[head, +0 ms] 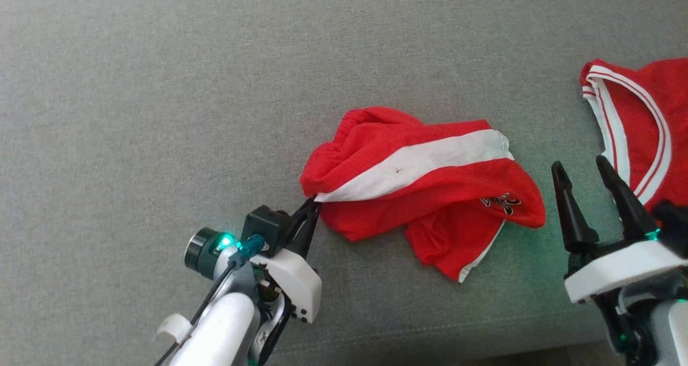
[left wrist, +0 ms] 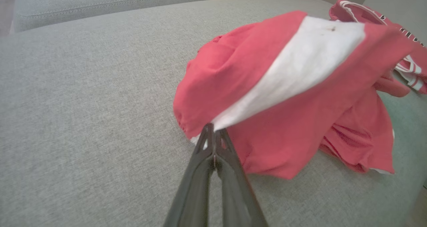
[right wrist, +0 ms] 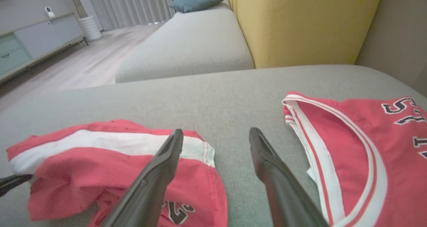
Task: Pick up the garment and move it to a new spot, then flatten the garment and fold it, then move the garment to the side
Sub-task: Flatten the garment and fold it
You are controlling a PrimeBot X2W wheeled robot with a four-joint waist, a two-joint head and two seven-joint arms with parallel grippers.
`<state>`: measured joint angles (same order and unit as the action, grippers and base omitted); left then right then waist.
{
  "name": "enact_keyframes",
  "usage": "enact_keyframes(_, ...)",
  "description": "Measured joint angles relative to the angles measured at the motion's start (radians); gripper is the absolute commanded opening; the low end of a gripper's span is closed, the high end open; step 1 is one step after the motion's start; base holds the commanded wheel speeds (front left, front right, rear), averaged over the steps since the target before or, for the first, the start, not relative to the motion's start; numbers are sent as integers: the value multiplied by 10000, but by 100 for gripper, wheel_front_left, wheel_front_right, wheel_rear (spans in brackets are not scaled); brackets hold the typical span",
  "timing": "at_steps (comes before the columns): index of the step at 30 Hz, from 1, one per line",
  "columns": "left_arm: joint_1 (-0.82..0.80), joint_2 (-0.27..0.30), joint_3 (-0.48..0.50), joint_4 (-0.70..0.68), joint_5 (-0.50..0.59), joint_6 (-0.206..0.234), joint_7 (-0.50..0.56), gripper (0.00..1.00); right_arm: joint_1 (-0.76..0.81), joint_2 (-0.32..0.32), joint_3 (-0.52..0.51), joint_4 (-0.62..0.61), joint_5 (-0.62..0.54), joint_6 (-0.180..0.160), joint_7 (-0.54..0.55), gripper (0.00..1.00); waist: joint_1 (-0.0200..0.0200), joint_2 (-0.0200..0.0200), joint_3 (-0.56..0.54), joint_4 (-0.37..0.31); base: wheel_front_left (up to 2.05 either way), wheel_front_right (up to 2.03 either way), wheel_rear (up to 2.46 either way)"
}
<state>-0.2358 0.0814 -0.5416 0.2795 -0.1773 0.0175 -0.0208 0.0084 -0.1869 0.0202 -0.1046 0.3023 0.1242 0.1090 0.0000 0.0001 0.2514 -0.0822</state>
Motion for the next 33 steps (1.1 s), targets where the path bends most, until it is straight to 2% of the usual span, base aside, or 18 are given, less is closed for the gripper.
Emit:
enact_keyframes(5,-5,31,-94,-104,100,84,-75,0,-553,-769,125,861,391,0,802,100,0,0,144,91,0,0,0)
enact_keyframes(9,-202,25,-274,-213,132,86,-77,0,-1616,-1396,675,1534,790,0,1273,100,0,0,434,240,0,0,0)
enact_keyframes(10,-202,25,-274,-213,132,86,-77,0,-1616,-1396,675,1534,790,0,1273,100,0,0,434,240,0,0,0)
enact_keyframes(16,-749,13,-299,-263,192,92,-157,0,-2964,-2088,2033,2638,1459,0,2084,100,0,0,911,511,0,0,0)
enact_keyframes(24,-787,-6,-401,-221,192,138,-251,0,-3912,-2560,3342,3630,2197,0,3317,100,0,0,1168,685,0,0,0)
enact_keyframes(25,-798,-8,-418,-207,192,174,-263,0,-4003,-2633,3438,3668,2274,0,3415,59,0,0,1179,691,0,0,0)
enact_keyframes(26,-810,-8,-426,-190,192,174,-307,0,-4106,-2685,3572,3708,2376,0,3507,59,0,0,1187,693,0,0,0)
enact_keyframes(28,-836,-6,-433,-184,190,176,-337,0,-4247,-2742,3776,3762,2522,0,3632,0,0,0,1190,692,0,0,0)
enact_keyframes(31,-857,4,-431,-174,190,194,-355,0,-4303,-2769,4017,3770,2813,0,3680,0,0,0,1188,683,0,0,0)
enact_keyframes(33,-860,17,-424,-174,190,276,-456,0,-4246,-2765,3992,3797,2886,0,3290,0,0,0,1145,679,0,0,0)
